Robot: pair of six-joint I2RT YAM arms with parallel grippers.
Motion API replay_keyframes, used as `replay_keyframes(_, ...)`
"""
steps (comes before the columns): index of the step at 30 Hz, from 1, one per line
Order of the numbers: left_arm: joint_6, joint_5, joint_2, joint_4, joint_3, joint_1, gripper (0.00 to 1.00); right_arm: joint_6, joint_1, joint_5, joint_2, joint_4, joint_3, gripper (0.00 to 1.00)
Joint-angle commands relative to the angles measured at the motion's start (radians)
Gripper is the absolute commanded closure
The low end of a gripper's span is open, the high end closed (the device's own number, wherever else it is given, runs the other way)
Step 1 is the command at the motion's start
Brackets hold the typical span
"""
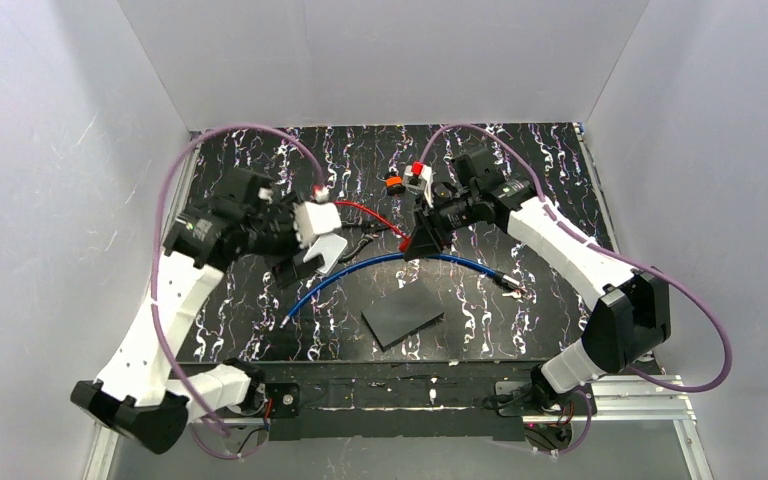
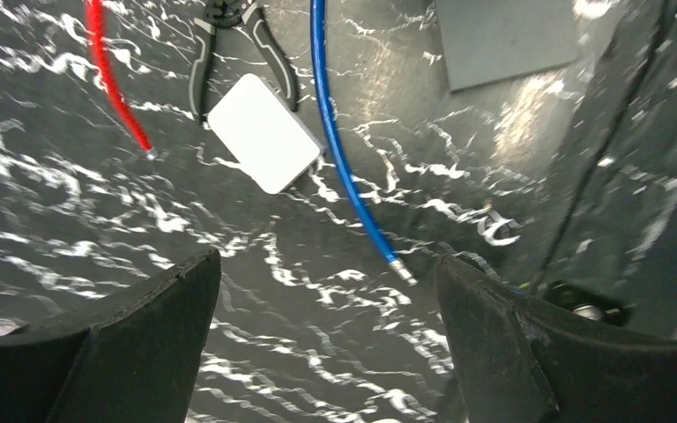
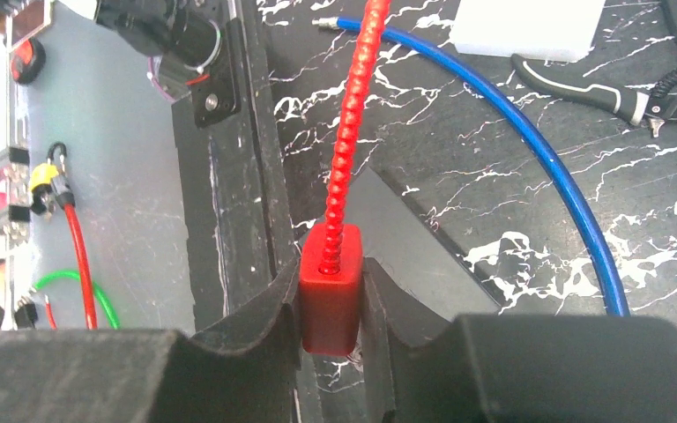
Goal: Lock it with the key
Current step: Lock the lock.
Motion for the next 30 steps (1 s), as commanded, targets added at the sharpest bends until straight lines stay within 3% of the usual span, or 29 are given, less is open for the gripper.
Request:
replay_keyframes(1,-0.090,0.412,0.097,-0.187,0.139,0.215,0.10,-0.202,0.002,-0.042,-0.044,-0.166,0.087,0.99)
replay_keyframes(5,0.019,0.580,0.232,-0.348,0.255,0.361,0.13,-0.269,0.002,-0.049,-0.068,-0.238,0.088,0.99)
replay_keyframes(8,0.092,0.598,0.282,-0.386,0.280,0.378,0.19,-0.285,0.002,-0.067,-0.092,-0.254,0.079,0.99)
replay_keyframes(17,0.080,0.597,0.241,-0.112,0.148,0.378,0.37,-0.332,0.009,-0.124,-0.083,-0.323,0.090,0.99)
replay_keyframes(22,0.126,0.569,0.236,-0.065,0.114,0.369,0.45,-0.330,0.012,-0.137,-0.086,-0.320,0.092,0.99)
replay_keyframes(30,0.170,0.520,0.226,-0.022,0.047,0.346,0.50,-0.310,0.020,-0.152,-0.091,-0.307,0.098,0.99)
